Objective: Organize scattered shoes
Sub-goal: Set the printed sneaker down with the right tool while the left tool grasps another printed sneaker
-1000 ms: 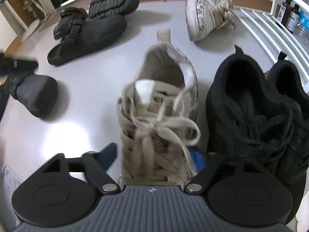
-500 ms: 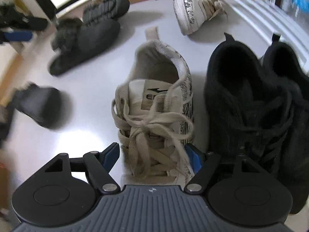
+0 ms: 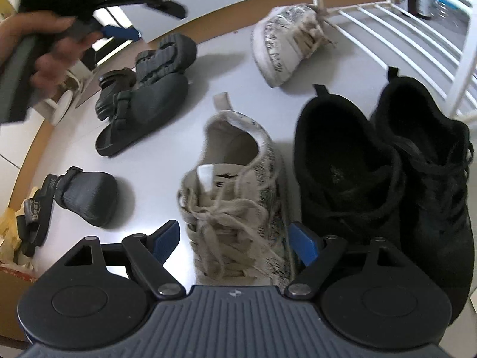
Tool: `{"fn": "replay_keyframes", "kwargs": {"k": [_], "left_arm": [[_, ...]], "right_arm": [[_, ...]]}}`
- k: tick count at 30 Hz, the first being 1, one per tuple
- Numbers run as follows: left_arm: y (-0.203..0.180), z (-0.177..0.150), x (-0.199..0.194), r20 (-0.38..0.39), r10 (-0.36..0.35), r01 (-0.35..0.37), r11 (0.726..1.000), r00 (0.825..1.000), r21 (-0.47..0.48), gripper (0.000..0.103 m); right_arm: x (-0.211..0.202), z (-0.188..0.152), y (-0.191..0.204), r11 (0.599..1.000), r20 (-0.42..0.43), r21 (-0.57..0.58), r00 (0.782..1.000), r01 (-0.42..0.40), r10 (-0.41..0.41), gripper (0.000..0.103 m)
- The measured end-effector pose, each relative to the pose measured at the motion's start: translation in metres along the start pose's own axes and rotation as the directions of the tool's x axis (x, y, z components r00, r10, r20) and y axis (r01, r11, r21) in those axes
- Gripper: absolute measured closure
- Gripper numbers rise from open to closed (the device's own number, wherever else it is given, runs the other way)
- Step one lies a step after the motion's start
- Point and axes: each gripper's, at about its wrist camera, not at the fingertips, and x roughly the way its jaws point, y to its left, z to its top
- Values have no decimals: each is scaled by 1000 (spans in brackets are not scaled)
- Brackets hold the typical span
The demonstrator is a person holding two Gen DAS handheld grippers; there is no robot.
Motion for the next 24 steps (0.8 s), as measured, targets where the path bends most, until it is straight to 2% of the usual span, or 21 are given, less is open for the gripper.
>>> {"fn": "replay_keyframes", "kwargs": {"k": [4, 8, 11, 18, 22, 24], "left_arm": [[-13, 9, 30, -13, -3, 3, 1000, 1000, -14, 10], [-25, 19, 57, -30, -20, 21, 1000, 999, 20, 7], [-30, 25, 70, -39, -4, 5, 999, 999, 36, 7], [-33, 49, 110, -78, -18, 16, 999, 997, -28, 3], [-42, 62, 130, -56, 30, -28, 999, 998, 31, 2], [-45, 68, 141, -72, 49, -49, 999, 996, 4, 1]], "right_arm": [[-6, -1, -11, 1000, 7, 21, 1000, 15, -15, 19], [-9, -1, -16, 1000, 9, 13, 1000, 24, -24, 19], [-12, -1, -21, 999, 12, 24, 1000, 26, -26, 19], [-15, -1, -28, 999, 7, 18, 999, 40, -40, 19], [-16, 2, -26, 999, 9, -3, 999, 38, -38, 19], [-16, 1, -27, 999, 6, -9, 999, 41, -41, 19]]}}
